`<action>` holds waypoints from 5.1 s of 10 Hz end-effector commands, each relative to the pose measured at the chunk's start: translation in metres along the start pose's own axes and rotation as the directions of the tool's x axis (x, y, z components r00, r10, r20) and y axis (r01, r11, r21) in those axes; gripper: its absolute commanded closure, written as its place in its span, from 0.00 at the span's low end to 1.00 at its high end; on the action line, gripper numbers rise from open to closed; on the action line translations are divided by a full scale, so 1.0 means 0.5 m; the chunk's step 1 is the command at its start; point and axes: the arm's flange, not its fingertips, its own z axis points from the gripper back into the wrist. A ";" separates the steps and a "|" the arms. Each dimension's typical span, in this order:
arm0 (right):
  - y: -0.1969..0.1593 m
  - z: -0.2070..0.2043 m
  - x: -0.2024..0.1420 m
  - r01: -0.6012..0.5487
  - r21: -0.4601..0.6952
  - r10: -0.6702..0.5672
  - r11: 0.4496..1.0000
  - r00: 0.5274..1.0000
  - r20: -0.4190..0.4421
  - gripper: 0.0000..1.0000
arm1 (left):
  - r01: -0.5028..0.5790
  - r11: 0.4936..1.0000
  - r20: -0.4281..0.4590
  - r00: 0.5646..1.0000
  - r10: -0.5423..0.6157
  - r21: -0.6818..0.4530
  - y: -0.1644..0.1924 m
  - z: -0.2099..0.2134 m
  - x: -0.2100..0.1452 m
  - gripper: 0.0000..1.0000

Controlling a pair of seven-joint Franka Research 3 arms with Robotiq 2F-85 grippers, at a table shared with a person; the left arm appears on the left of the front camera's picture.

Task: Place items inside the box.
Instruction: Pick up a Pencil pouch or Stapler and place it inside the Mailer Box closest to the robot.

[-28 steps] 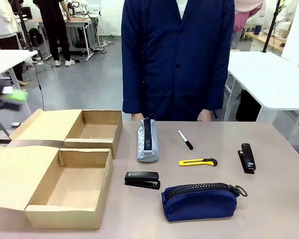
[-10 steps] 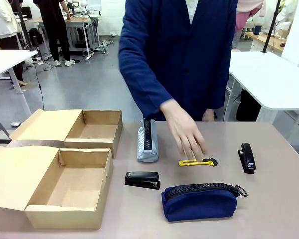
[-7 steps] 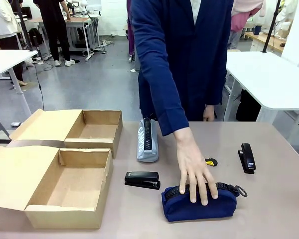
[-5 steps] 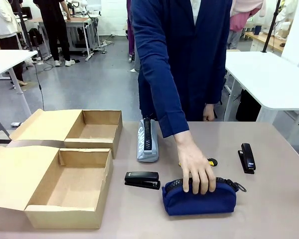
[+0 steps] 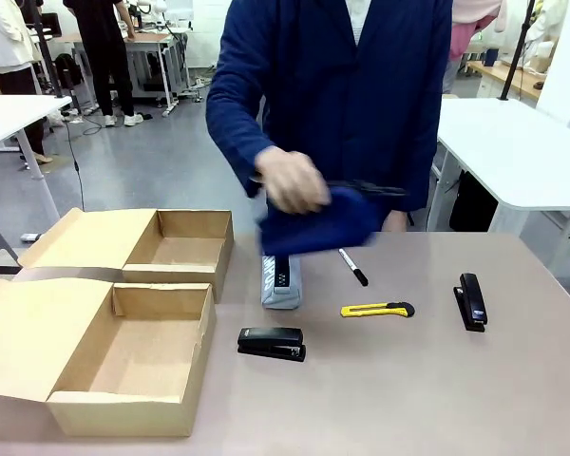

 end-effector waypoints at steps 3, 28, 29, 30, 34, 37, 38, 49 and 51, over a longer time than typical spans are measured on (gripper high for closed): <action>0.123 -0.250 -0.022 -0.109 -0.309 0.064 0.945 0.986 -0.153 0.00 | 0.022 0.999 0.014 1.000 -0.021 -0.023 -0.002 0.001 0.004 0.00; 0.080 -0.648 -0.055 -0.204 -0.614 0.187 0.763 0.978 -0.093 1.00 | 0.022 0.999 0.014 1.000 -0.021 -0.023 -0.002 0.001 0.004 0.00; 0.080 -0.646 -0.053 -0.205 -0.621 0.188 0.757 0.978 -0.094 1.00 | 0.022 0.999 0.014 1.000 -0.021 -0.023 -0.002 0.001 0.004 0.00; 0.077 -0.650 -0.055 -0.210 -0.631 0.183 0.747 0.977 -0.109 0.85 | 0.022 0.999 0.014 1.000 -0.021 -0.023 -0.002 0.001 0.004 0.00; 0.074 -0.636 -0.042 -0.183 -0.625 0.151 0.759 0.983 -0.105 1.00 | 0.022 0.999 0.014 1.000 -0.021 -0.023 -0.002 0.001 0.004 0.00; 0.127 -0.544 -0.025 -0.211 -0.541 0.128 0.814 0.974 -0.187 1.00 | 0.022 0.999 0.014 1.000 -0.021 -0.023 -0.002 0.001 0.004 0.00; 0.182 -0.457 -0.029 -0.251 -0.502 0.145 0.828 0.960 -0.241 1.00 | 0.022 0.999 0.014 1.000 -0.021 -0.023 -0.002 0.001 0.004 0.00; 0.489 -0.221 -0.208 -0.186 -0.421 0.133 0.888 0.979 -0.152 1.00 | 0.022 0.999 0.014 1.000 -0.021 -0.023 -0.002 0.001 0.004 0.00; 0.547 -0.277 -0.267 -0.181 -0.463 0.131 0.868 0.982 -0.139 0.64 | 0.022 0.999 0.014 1.000 -0.021 -0.023 -0.002 0.001 0.004 0.00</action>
